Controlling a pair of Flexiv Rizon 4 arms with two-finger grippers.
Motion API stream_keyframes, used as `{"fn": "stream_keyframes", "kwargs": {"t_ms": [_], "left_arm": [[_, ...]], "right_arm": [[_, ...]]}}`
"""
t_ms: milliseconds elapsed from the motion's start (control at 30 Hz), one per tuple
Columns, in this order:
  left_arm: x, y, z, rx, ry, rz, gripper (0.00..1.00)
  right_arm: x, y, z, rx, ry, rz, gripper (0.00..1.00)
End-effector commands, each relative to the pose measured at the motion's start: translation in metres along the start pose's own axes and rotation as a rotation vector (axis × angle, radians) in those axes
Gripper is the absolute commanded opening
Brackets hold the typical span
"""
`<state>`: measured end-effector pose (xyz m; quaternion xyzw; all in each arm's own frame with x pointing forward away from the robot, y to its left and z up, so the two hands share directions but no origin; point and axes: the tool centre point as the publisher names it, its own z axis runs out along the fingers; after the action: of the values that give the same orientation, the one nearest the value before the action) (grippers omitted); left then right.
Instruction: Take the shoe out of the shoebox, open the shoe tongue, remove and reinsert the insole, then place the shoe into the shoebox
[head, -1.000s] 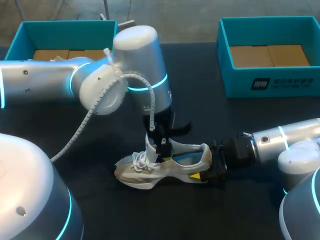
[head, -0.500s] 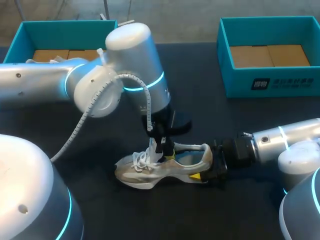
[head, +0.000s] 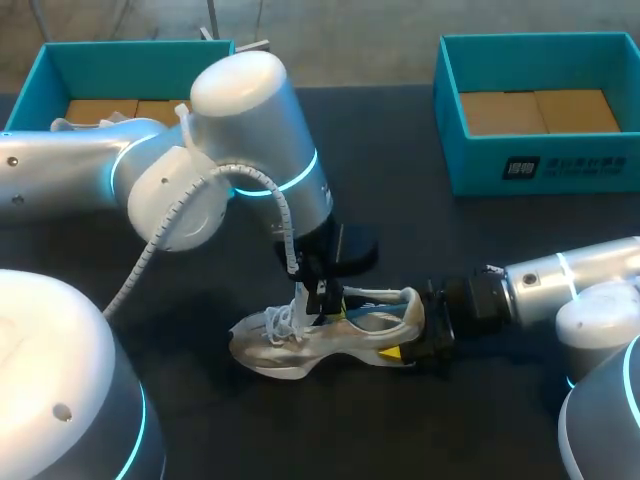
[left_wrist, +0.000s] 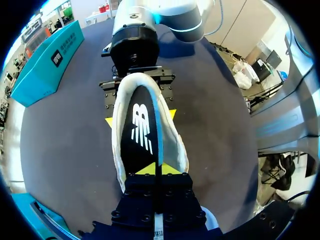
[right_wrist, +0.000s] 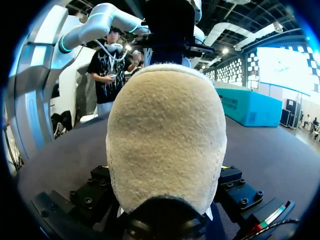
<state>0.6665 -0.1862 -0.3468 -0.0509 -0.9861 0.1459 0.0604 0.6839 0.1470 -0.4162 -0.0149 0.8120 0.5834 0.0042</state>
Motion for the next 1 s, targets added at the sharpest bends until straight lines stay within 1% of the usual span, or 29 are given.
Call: {"fn": "stream_keyframes", "kwargs": {"t_ms": [33, 333, 367, 433, 533, 567, 600, 667, 833, 1000], "left_arm": [[0.002, 0.007, -0.003, 0.008, -0.004, -0.004, 0.00], [0.001, 0.006, 0.000, -0.003, 0.003, -0.006, 0.00], [0.001, 0.005, 0.000, -0.004, 0.004, -0.005, 0.01], [0.002, 0.004, 0.000, -0.007, 0.005, -0.004, 0.20], [0.003, 0.002, -0.001, -0.009, -0.003, -0.001, 0.31], [0.003, 0.001, -0.001, -0.009, -0.004, 0.000, 0.33], [0.003, 0.001, -0.002, -0.008, -0.006, 0.001, 0.33], [0.004, 0.001, -0.004, -0.002, -0.012, 0.004, 0.31], [0.007, -0.004, -0.009, 0.004, -0.042, 0.018, 0.30], [0.009, -0.010, -0.008, 0.003, -0.056, 0.026, 0.29]], "right_arm": [[0.000, 0.000, 0.002, 0.006, 0.000, 0.001, 0.00], [0.000, 0.000, 0.002, 0.006, 0.000, 0.001, 0.00], [0.000, 0.000, 0.002, 0.006, 0.000, 0.001, 0.00], [0.000, 0.000, 0.002, 0.006, 0.000, 0.001, 0.00], [0.000, 0.000, 0.002, 0.006, 0.000, 0.001, 0.00], [0.000, 0.000, 0.002, 0.006, 0.000, 0.001, 0.00], [0.000, 0.000, 0.002, 0.006, 0.000, 0.001, 0.00], [0.000, 0.000, 0.002, 0.006, 0.000, 0.001, 0.00], [0.000, 0.000, 0.002, 0.006, 0.000, 0.001, 0.00], [0.000, 0.000, 0.002, 0.006, 0.000, 0.001, 0.00]]}}
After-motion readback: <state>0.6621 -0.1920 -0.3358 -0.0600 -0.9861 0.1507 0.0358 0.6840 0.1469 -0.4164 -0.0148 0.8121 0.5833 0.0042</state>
